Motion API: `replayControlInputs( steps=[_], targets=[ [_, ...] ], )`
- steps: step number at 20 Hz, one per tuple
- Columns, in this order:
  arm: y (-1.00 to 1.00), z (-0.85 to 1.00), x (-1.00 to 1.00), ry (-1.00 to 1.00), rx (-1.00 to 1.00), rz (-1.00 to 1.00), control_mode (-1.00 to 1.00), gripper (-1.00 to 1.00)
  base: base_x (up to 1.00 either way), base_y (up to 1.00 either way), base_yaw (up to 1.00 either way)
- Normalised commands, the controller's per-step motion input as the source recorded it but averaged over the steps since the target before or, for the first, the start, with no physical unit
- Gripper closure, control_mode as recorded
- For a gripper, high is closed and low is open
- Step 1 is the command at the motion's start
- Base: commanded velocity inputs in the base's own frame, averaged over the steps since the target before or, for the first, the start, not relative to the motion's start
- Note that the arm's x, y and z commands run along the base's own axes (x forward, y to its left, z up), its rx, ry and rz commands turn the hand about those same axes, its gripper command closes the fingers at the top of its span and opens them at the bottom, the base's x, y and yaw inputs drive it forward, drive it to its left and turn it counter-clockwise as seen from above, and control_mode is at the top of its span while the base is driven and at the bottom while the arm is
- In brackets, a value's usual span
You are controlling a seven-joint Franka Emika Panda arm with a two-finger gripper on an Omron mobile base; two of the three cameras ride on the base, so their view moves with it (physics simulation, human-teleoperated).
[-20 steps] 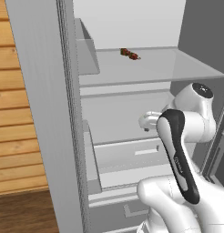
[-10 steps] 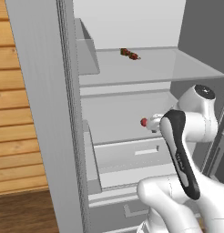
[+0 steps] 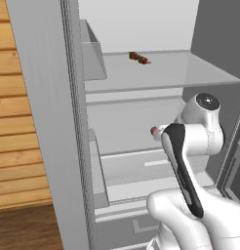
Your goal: Take the strawberry from the fridge and place it on top of the pancake, located on the dining counter.
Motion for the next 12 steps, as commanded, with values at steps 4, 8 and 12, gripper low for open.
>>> replayControlInputs(
  steps=[4, 8, 12],
  targets=[
    [0.00, 0.00, 0.32, 0.00, 0.00, 0.00, -1.00, -1.00, 0.00, 0.00, 0.00],
    [0.00, 0.00, 0.44, 0.00, 0.00, 0.00, -1.00, -1.00, 0.00, 0.00, 0.00],
    [-0.04, 0.00, 0.31, 0.00, 0.00, 0.00, -1.00, -1.00, 0.00, 0.00, 0.00]
  ],
)
